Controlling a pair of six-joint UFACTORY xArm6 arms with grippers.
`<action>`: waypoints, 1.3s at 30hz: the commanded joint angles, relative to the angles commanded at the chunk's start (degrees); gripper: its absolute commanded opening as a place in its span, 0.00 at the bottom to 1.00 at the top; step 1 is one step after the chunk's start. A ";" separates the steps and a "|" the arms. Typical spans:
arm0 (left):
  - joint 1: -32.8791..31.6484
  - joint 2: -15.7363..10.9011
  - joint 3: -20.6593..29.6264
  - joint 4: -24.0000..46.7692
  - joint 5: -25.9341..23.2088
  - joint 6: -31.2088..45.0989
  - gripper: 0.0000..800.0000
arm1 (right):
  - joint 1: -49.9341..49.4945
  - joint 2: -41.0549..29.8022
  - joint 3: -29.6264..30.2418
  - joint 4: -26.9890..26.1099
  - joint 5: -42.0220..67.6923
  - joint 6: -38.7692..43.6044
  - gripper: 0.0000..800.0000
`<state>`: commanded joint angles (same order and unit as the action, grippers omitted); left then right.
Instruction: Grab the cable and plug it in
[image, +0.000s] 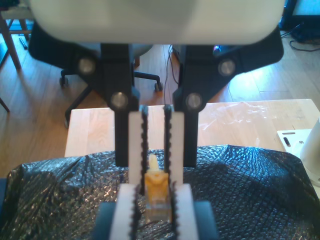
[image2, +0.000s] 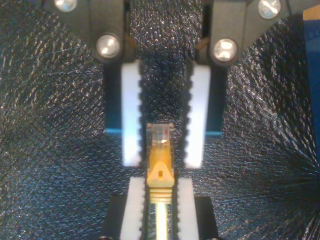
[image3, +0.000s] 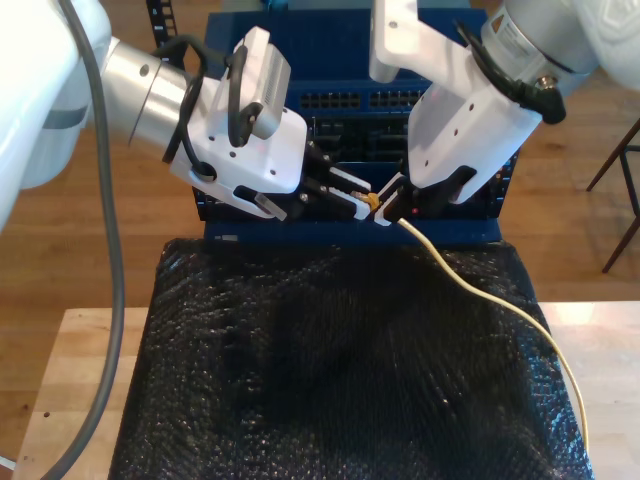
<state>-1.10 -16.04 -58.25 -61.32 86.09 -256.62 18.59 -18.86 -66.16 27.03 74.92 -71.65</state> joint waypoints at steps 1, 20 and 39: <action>0.00 0.00 0.00 0.00 0.00 -0.09 0.04 | 0.00 0.00 0.00 0.00 0.00 0.00 0.00; 0.00 0.09 -0.09 0.00 0.00 -0.35 0.00 | -0.62 -0.53 -0.53 -0.26 0.18 -1.23 0.87; 2.73 4.48 -0.97 -3.78 5.45 -3.16 0.00 | -3.52 -2.02 -2.99 -0.26 -0.09 -5.01 1.00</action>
<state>1.63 -11.56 -59.22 -65.10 91.54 -259.78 15.08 -20.88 -69.15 26.77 74.84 -76.66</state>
